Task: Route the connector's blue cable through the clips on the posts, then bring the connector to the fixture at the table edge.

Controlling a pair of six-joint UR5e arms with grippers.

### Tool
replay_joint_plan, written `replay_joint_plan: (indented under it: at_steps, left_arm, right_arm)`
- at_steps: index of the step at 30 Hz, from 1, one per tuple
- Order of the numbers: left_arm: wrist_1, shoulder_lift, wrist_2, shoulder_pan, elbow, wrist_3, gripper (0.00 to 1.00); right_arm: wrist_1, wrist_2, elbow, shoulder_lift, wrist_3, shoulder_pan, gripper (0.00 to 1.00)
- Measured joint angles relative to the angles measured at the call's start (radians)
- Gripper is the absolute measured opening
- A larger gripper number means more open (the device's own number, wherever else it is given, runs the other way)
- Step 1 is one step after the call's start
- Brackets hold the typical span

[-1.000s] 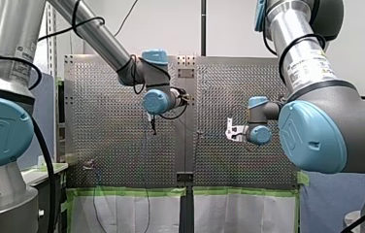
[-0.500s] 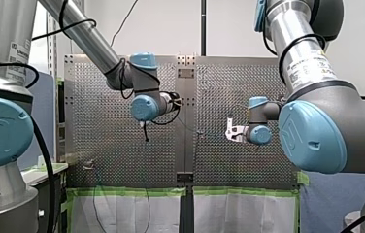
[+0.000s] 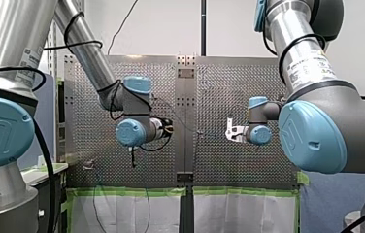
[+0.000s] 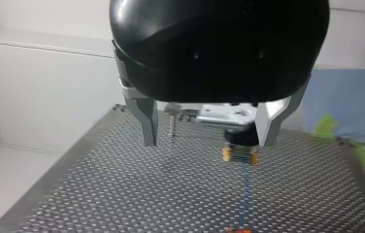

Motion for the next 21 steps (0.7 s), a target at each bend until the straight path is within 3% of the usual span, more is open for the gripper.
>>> replay_joint_plan:
  at_steps: [6,16,21]
  left_arm:
    - [0.029,0.0,0.003,0.0,-0.047,-0.005,1.0]
    - [0.117,0.008,0.025,-0.006,-0.141,-0.081,1.0]
    - [0.127,0.009,0.028,-0.004,-0.178,-0.089,1.0]
  right_arm:
    - [-0.001,-0.004,0.0,0.0,0.002,0.0,0.0]
    - [0.005,-0.007,0.0,0.0,0.003,-0.002,0.0]
    - [0.01,0.002,-0.001,-0.001,0.003,-0.01,0.0]
